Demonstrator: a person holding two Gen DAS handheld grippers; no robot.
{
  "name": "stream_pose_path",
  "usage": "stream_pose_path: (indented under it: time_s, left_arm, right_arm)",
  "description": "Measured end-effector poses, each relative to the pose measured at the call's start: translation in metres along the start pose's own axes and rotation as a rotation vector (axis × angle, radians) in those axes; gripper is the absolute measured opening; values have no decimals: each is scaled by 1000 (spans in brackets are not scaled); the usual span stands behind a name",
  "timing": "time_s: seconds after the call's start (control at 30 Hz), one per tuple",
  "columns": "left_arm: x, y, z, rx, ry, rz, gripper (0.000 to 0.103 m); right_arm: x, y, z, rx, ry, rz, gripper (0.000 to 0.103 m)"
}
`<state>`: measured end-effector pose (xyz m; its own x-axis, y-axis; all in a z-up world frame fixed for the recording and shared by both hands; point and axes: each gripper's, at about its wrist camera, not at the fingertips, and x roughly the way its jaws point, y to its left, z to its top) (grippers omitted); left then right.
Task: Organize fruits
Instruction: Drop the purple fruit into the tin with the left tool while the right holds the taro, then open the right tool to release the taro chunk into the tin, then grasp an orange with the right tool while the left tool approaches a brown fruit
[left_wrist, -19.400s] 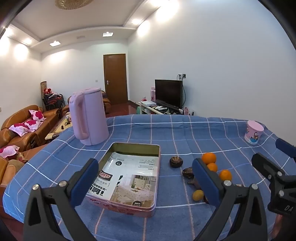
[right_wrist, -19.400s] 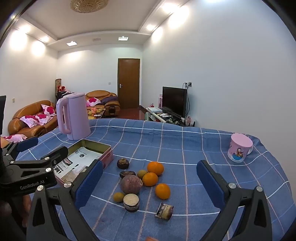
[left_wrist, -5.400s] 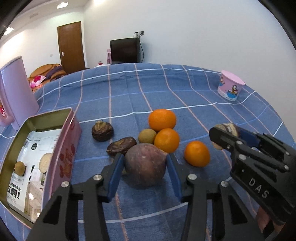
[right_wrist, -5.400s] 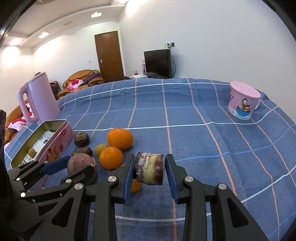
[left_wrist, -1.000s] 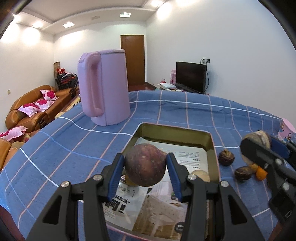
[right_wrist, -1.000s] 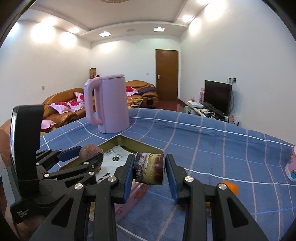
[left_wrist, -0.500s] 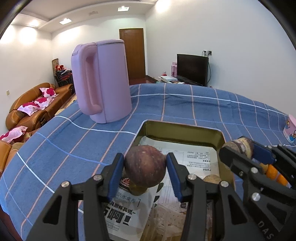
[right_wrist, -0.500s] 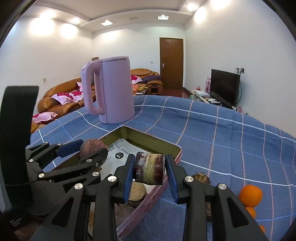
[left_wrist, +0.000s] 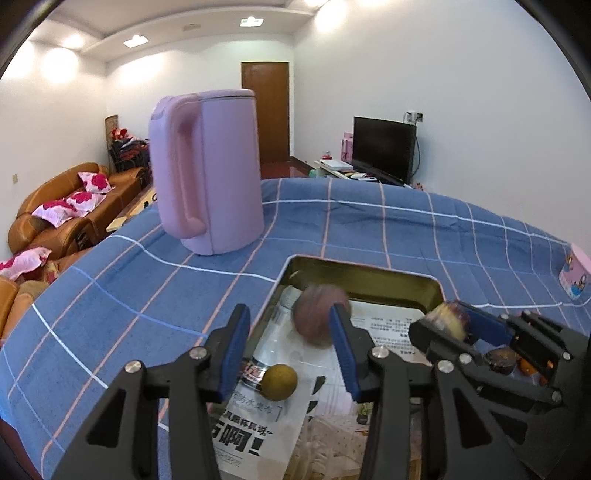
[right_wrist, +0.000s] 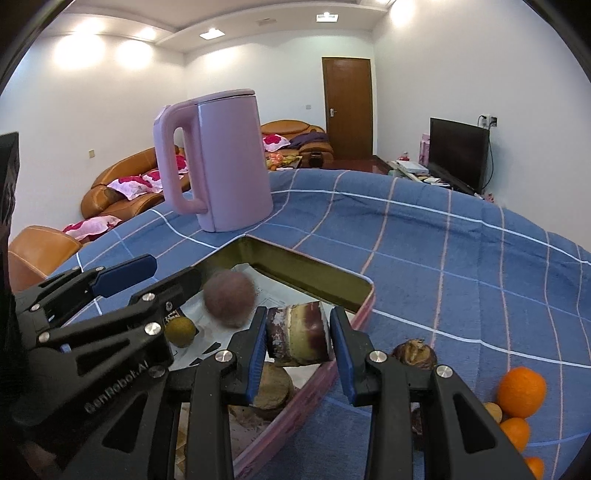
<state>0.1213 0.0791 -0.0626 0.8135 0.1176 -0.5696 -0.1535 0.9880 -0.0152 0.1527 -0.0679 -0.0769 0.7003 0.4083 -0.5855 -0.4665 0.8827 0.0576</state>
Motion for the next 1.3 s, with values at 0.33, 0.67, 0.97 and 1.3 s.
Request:
stream_pose_path:
  time_s: [0.33, 0.67, 0.97, 1.3]
  left_arm:
    - [-29, 9, 6, -51, -78, 2, 85]
    - [-40, -27, -4, 1, -80, -46, 87]
    - [-43, -85, -19, 109, -53, -108, 87]
    - [-39, -123, -32, 199, -18, -133, 87]
  right_arm:
    - [-33, -14, -4, 42, -72, -9, 64]
    - [-102, -82, -37, 112, -95, -187, 64]
    - [-125, -141, -71, 188, -12, -324, 64]
    - [-108, -146, -83, 224, 85, -211, 64]
